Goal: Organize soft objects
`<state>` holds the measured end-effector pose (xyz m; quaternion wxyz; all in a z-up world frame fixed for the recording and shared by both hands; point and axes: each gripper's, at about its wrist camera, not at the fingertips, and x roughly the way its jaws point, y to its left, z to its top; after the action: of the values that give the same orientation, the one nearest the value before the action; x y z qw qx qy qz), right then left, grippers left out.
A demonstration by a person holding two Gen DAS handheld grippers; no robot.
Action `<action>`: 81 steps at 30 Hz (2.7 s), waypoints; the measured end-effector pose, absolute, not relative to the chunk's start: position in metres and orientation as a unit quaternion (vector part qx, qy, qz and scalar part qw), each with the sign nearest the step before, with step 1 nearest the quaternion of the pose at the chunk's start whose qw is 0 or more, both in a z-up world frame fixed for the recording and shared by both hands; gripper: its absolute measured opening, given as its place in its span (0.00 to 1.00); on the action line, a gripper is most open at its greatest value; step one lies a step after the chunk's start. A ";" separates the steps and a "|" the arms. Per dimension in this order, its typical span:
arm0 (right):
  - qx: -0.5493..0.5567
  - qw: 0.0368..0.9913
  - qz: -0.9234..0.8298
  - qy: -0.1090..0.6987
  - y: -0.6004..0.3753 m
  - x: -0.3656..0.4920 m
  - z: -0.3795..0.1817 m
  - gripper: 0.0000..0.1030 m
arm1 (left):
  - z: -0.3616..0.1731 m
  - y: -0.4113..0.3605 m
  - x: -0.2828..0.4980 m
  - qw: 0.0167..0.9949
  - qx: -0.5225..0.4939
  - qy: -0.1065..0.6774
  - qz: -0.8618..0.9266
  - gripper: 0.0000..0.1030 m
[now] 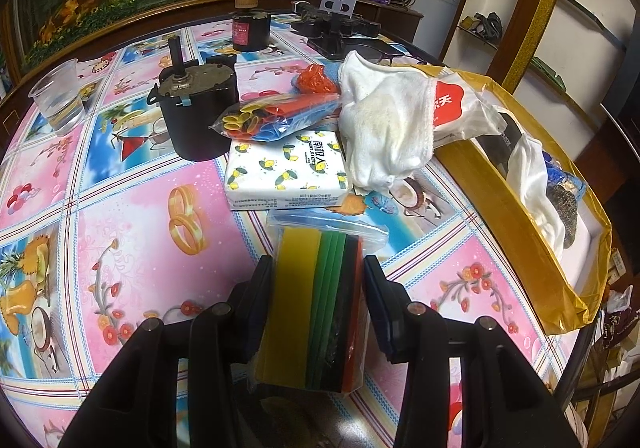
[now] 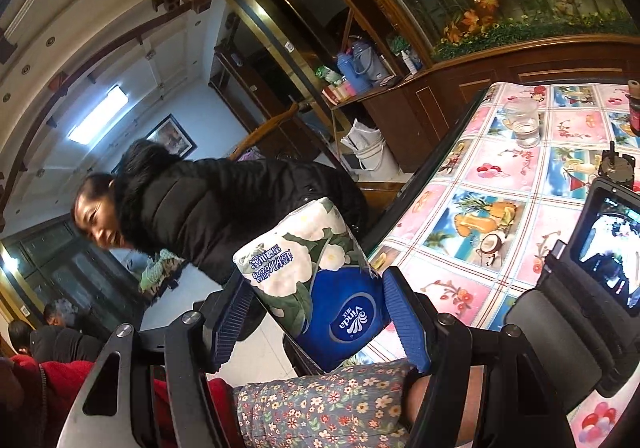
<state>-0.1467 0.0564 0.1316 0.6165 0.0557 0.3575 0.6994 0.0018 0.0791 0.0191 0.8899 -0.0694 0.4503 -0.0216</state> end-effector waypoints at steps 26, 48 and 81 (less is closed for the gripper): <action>0.041 0.659 0.643 0.389 0.103 -0.121 0.133 0.69 | 0.018 0.080 0.002 0.889 -0.073 0.451 -0.019 0.41; 0.058 0.685 0.619 0.380 0.072 -0.098 0.109 0.69 | 0.018 0.080 -0.001 0.889 -0.078 0.451 -0.026 0.42; 0.195 0.790 0.486 0.321 -0.135 -0.017 0.126 0.70 | 0.025 0.074 -0.007 0.897 -0.081 0.435 -0.025 0.41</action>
<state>-0.0171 -0.1348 0.1262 0.7895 0.1949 0.3206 0.4856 -0.0072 0.0745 0.0247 0.8966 -0.0811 0.4347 -0.0251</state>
